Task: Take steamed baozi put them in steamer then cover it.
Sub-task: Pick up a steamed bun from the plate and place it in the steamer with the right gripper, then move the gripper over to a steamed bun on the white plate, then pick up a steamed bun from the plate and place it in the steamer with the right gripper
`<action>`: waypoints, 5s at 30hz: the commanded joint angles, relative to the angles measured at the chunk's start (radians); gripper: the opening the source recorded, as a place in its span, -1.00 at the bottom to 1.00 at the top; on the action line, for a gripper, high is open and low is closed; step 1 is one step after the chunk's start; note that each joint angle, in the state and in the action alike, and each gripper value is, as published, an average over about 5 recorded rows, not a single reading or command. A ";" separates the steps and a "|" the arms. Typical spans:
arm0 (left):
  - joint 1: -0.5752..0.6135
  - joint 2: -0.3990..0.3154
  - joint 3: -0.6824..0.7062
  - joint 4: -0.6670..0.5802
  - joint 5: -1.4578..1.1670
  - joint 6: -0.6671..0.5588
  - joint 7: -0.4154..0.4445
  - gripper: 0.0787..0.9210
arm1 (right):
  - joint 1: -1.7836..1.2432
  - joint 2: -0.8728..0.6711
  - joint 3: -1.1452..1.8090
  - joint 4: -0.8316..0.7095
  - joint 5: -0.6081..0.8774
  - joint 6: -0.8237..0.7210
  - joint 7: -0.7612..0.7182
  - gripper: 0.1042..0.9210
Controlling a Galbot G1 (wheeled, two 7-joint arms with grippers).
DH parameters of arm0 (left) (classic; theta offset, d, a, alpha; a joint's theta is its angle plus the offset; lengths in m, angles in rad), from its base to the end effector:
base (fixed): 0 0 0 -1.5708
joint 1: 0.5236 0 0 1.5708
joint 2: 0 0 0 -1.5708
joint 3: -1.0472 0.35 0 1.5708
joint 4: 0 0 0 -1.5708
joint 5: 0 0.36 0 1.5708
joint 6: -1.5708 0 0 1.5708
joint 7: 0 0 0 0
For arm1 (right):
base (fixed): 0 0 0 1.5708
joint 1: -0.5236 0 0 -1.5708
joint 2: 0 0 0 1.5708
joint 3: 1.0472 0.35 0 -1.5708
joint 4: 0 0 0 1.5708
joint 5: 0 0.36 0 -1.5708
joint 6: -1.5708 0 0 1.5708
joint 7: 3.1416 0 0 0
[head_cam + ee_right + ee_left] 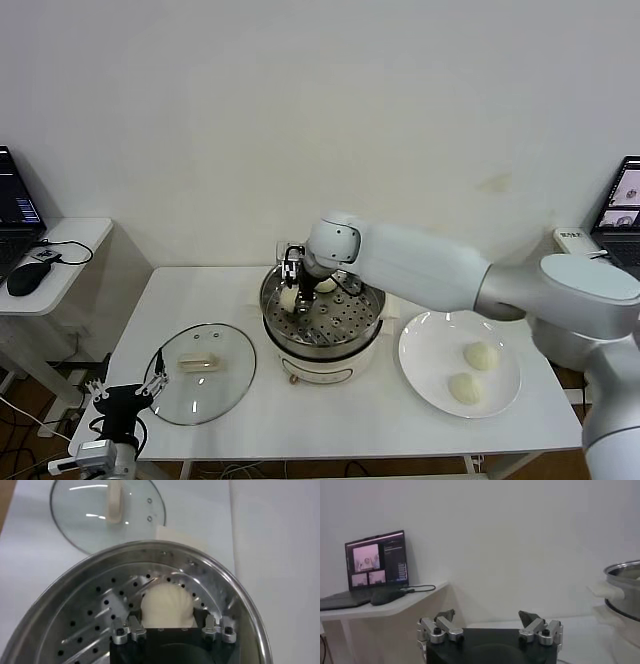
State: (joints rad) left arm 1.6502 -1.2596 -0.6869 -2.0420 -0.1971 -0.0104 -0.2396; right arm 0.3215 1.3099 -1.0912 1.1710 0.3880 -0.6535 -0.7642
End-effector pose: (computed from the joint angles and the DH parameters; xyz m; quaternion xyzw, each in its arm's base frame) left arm 0.1690 0.1068 -0.3126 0.1141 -0.9894 -0.0815 0.0383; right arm 0.5447 0.1937 -0.1265 0.5162 -0.6187 0.5078 0.3048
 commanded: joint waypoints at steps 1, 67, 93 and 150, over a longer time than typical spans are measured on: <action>0.001 0.000 0.000 -0.002 0.001 0.001 0.000 0.77 | -0.002 -0.007 0.000 0.007 -0.010 0.002 -0.024 0.61; 0.013 0.003 0.013 0.002 0.037 0.005 0.003 0.77 | -0.661 -0.847 0.503 0.411 -0.593 0.386 -0.323 0.76; 0.004 -0.003 0.021 0.011 0.038 0.004 0.001 0.77 | -0.670 -0.788 0.512 0.366 -0.612 0.367 -0.286 0.53; -0.003 0.009 0.003 0.001 0.027 0.005 0.001 0.77 | 0.242 -0.393 0.047 0.420 -0.144 0.284 -0.244 0.18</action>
State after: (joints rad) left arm 1.6445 -1.2508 -0.6718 -2.0422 -0.1678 -0.0050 -0.2386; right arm 0.4230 0.6861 -0.9297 1.6224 0.1629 -0.3792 -1.0427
